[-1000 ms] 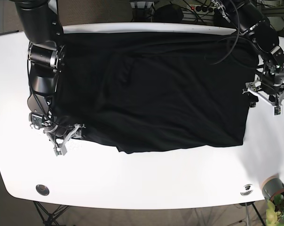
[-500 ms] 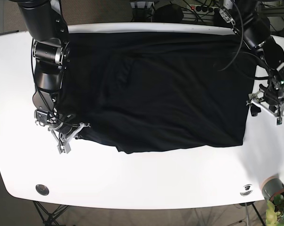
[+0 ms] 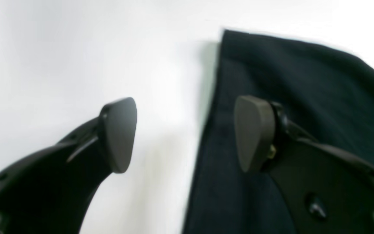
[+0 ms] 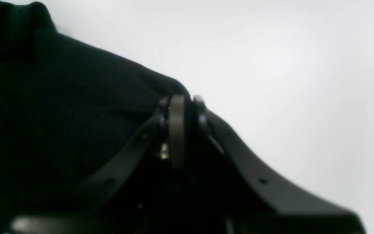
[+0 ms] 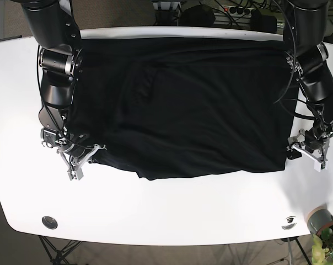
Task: Fold the T-shirt properly
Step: 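Move both grippers to the opposite shirt edge and grasp it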
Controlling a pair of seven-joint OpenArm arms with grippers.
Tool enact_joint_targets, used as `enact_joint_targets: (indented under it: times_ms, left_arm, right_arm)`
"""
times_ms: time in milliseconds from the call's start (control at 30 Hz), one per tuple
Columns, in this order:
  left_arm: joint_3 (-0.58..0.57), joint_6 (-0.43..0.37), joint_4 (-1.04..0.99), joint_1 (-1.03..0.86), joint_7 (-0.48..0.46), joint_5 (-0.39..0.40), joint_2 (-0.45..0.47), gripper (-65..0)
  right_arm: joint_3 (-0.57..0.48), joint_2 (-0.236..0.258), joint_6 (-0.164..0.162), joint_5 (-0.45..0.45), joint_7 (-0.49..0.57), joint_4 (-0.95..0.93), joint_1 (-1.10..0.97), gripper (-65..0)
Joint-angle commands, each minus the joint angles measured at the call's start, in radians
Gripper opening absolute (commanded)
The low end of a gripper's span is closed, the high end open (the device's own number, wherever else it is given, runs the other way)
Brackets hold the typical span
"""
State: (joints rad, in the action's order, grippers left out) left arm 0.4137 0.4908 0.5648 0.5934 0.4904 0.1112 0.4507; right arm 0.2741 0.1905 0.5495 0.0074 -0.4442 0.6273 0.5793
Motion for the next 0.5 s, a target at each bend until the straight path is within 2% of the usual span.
enact_joint_targets:
  times_ms: [0, 100, 467]
  left_arm:
    - [-0.032, 0.007, -0.036, 0.052, -0.049, 0.015, 0.012, -17.9]
    - [-0.051, 0.006, -0.045, 0.055, -0.091, 0.017, 0.007, -14.7]
    - [-0.052, 0.006, -0.088, 0.056, -0.114, 0.014, -0.06, -14.2]
  right_arm:
    - [0.012, -0.003, -0.001, -0.001, -0.011, 0.01, 0.023, -62.1]
    - [0.035, -0.004, -0.001, -0.001, -0.011, 0.01, 0.023, -62.1]
    - [0.053, -0.006, 0.002, -0.001, -0.011, 0.01, 0.024, -62.1]
